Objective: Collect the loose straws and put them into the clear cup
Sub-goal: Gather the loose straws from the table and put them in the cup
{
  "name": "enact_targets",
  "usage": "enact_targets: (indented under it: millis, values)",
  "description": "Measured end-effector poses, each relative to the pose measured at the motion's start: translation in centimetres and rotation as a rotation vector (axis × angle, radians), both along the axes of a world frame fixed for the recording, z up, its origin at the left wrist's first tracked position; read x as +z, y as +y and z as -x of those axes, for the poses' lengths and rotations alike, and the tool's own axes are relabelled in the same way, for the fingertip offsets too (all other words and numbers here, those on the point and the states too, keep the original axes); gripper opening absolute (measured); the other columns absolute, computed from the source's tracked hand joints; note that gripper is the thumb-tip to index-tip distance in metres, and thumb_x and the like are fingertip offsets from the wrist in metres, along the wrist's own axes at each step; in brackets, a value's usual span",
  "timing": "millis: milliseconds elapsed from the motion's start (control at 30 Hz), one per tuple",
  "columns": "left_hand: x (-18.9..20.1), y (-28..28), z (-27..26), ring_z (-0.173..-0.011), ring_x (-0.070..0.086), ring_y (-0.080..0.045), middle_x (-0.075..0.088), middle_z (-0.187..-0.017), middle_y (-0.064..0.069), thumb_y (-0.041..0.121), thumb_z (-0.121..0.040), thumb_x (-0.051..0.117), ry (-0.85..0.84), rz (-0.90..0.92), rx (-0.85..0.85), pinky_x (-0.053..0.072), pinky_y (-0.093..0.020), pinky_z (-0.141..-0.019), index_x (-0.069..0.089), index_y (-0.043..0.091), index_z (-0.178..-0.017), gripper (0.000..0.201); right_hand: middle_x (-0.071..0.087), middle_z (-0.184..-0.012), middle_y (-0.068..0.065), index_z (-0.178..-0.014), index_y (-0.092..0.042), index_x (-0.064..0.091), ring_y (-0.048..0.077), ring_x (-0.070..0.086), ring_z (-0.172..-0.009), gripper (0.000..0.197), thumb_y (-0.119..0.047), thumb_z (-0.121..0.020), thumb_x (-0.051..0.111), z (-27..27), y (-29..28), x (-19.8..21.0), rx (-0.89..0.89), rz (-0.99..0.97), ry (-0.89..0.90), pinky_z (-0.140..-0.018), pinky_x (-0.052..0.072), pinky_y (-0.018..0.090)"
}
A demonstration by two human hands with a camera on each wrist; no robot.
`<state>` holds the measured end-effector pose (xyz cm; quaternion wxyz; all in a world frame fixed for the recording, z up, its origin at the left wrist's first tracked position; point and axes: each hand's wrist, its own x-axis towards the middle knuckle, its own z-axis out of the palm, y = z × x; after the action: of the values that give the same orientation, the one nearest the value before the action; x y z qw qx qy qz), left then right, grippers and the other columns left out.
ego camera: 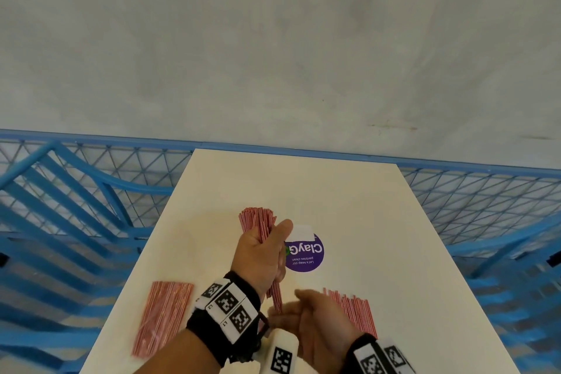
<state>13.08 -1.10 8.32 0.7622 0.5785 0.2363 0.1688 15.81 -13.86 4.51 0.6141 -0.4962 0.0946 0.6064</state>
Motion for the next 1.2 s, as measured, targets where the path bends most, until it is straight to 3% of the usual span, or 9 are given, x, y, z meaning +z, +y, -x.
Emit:
enact_targets:
  millis: [267, 500, 600, 700, 800, 967, 1033, 1100, 1200]
  values:
    - [-0.5, -0.4, 0.8, -0.032, 0.029, -0.017, 0.036, -0.039, -0.005, 0.019, -0.09, 0.061, 0.031, 0.007, -0.003, 0.029, -0.024, -0.043, 0.046, 0.018, -0.043, 0.05, 0.069, -0.103, 0.026, -0.116, 0.009, 0.055, 0.036, 0.068, -0.089, 0.054, -0.037, -0.098, 0.034, -0.3, -0.5, 1.1, -0.019, 0.114, -0.153, -0.084, 0.054, 0.042]
    - [-1.0, -1.3, 2.2, -0.031, 0.026, -0.01, 0.034, -0.038, 0.002, 0.011, -0.091, 0.057, 0.109, -0.16, -0.161, 0.024, -0.019, -0.038, 0.052, 0.02, -0.044, 0.049, 0.032, -0.142, -0.028, -0.145, -0.032, 0.032, -0.021, 0.031, -0.124, 0.047, -0.042, -0.099, 0.036, -1.8, -1.5, 8.4, 0.133, 0.127, -1.369, -0.101, 0.026, 0.004]
    - [-1.0, -1.6, 2.2, -0.036, 0.028, -0.012, 0.036, -0.04, 0.002, 0.0, -0.09, 0.051, 0.116, -0.263, -0.208, 0.025, -0.022, -0.04, 0.046, 0.022, -0.044, 0.051, 0.015, -0.145, -0.033, -0.147, -0.036, 0.022, -0.02, 0.017, -0.132, 0.055, -0.048, -0.094, 0.031, -0.8, -0.7, 10.6, 0.39, 0.134, -1.628, -0.108, 0.018, 0.01]
    - [-0.6, -1.0, 2.0, -0.051, 0.046, -0.005, 0.049, -0.053, 0.011, -0.017, -0.089, 0.041, 0.106, -0.274, -0.247, 0.042, -0.018, -0.053, 0.05, 0.017, -0.06, 0.046, 0.027, -0.153, -0.012, -0.136, -0.023, 0.04, 0.002, 0.021, -0.14, 0.04, -0.037, -0.099, 0.032, 0.6, 0.1, 10.5, 0.674, 0.123, -1.647, -0.115, 0.018, 0.023]
    - [-0.3, -0.9, 1.8, -0.048, 0.047, -0.001, 0.051, -0.049, 0.013, -0.017, -0.089, 0.04, 0.074, -0.212, -0.259, 0.042, -0.013, -0.05, 0.053, 0.003, -0.071, 0.03, 0.024, -0.154, -0.015, -0.147, -0.028, 0.027, -0.005, 0.017, -0.139, 0.048, -0.04, -0.1, 0.029, 0.7, 0.3, 10.6, 0.571, 0.134, -1.6, -0.119, 0.012, 0.024]
    - [-0.2, -0.8, 2.0, -0.053, 0.05, -0.007, 0.054, -0.045, 0.014, -0.008, -0.092, 0.045, 0.098, -0.255, -0.168, 0.045, -0.026, -0.06, 0.052, 0.019, -0.062, 0.041, 0.046, -0.137, 0.004, -0.128, -0.011, 0.045, 0.013, 0.03, -0.132, 0.037, -0.032, -0.102, 0.029, 0.4, 0.6, 11.3, 0.642, 0.112, -1.585, -0.109, 0.012, 0.016]
    - [-0.1, -0.8, 2.0, -0.04, 0.034, -0.01, 0.04, -0.04, 0.008, 0.003, -0.092, 0.052, 0.093, -0.326, -0.177, 0.033, -0.024, -0.046, 0.044, 0.012, -0.052, 0.041, 0.038, -0.148, 0.0, -0.139, -0.013, 0.039, 0.005, 0.027, -0.136, 0.044, -0.033, -0.102, 0.029, -0.3, 0.2, 11.3, 0.498, 0.1, -1.55, -0.109, 0.014, 0.011]
    - [-0.1, -0.6, 1.9, -0.036, 0.025, -0.012, 0.032, -0.038, 0.005, 0.014, -0.091, 0.058, 0.101, -0.35, -0.151, 0.025, -0.021, -0.041, 0.039, 0.015, -0.049, 0.046, 0.032, -0.153, -0.012, -0.146, -0.024, 0.033, -0.001, 0.026, -0.139, 0.046, -0.036, -0.102, 0.031, -1.2, -0.5, 10.8, 0.267, 0.092, -1.441, -0.117, 0.022, 0.022]
    - [0.5, -0.1, 1.3, -0.034, 0.024, -0.015, 0.031, -0.038, 0.002, 0.015, -0.091, 0.059, 0.103, -0.22, -0.069, 0.024, -0.021, -0.041, 0.036, 0.016, -0.05, 0.047, 0.059, -0.129, -0.014, -0.13, -0.023, 0.056, -0.004, 0.053, -0.118, 0.037, -0.035, -0.1, 0.037, -1.5, -1.4, 8.3, -0.088, 0.093, -1.077, -0.097, 0.044, 0.017]
